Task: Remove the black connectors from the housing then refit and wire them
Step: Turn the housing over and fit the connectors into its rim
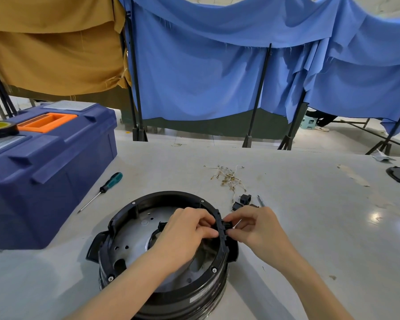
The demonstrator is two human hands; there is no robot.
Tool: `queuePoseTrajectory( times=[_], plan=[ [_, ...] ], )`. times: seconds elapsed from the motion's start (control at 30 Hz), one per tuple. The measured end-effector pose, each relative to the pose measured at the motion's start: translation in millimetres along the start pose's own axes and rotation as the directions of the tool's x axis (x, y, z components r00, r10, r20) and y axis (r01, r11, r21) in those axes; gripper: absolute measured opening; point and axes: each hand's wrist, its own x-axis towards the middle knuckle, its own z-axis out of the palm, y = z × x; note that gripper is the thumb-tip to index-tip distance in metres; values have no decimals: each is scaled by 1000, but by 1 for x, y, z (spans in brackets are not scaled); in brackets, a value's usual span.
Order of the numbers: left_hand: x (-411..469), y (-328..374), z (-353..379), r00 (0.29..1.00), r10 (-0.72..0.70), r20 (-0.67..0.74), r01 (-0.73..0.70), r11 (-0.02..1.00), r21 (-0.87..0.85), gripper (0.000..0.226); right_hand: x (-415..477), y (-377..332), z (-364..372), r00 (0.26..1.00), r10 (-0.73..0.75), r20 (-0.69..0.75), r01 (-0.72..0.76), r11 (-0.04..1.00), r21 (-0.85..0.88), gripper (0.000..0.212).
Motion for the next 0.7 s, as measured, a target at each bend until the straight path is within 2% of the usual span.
queuePoseTrajectory(
  times=[0.1, 0.2, 0.43, 0.7],
  plan=[
    [0, 0, -1, 998, 4, -57, -5, 1000, -26, 22, 0, 0, 3, 1000, -10, -12, 10, 1000, 8, 28],
    [0, 0, -2, 994, 7, -108, -10, 999, -30, 27, 0, 0, 2, 999, 30, -22, -28, 996, 88, 27],
    [1, -3, -1, 992, 57, -108, -56, 998, 12, 32, -1, 4, -6, 994, 89, 59, -100, 970, 222, 30],
    [3, -4, -2, 996, 44, -73, -46, 999, -29, 24, -1, 1, 0, 992, 121, -26, -115, 980, 165, 33]
  ],
)
